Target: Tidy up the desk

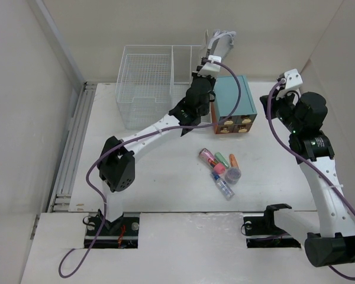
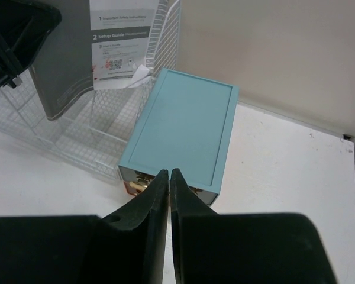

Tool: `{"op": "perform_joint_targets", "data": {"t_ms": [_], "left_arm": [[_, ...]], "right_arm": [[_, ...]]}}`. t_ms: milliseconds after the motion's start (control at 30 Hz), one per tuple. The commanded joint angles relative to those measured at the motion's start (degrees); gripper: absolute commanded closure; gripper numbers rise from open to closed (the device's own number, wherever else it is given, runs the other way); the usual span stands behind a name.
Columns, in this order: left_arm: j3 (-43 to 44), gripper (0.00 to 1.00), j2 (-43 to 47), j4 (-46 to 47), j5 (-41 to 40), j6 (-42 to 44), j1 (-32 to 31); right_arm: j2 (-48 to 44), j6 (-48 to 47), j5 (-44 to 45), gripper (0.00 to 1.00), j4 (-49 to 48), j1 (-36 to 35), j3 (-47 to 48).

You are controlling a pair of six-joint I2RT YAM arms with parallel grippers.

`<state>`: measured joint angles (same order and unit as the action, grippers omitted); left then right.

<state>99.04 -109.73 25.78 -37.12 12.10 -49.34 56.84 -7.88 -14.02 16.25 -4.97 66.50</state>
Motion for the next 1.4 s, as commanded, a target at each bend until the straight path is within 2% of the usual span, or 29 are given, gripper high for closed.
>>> {"op": "perform_joint_targets", "data": {"t_ms": [0, 333, 633, 867, 1233, 1367], "left_arm": [[5.10, 1.00, 1.98, 9.11, -1.55, -0.32, 2.14], [5.63, 1.00, -0.64, 13.86, -2.96, 0.21, 3.20], [7.83, 1.00, -3.73, 12.19, 3.02, -8.22, 5.75], [10.46, 1.00, -7.77, 11.92, 2.41, -10.25, 7.07], [9.94, 1.00, -14.63, 23.96, 4.25, -8.49, 9.26], [6.43, 1.00, -15.16, 27.65, 5.48, -9.72, 9.26]], "right_arm": [[-0.41, 0.67, -0.74, 0.89, -2.28, 0.49, -0.41], [0.64, 0.67, -1.27, 0.89, -2.28, 1.63, -0.93], [1.17, 0.67, -0.74, 0.88, -2.28, 1.63, -0.93], [2.22, 0.15, -0.74, 0.87, -2.28, 1.63, -1.46], [2.75, -0.38, -0.74, 0.87, -3.85, 1.63, -2.52], [3.97, -0.91, -0.74, 0.87, -3.86, 1.63, -3.04]]}}
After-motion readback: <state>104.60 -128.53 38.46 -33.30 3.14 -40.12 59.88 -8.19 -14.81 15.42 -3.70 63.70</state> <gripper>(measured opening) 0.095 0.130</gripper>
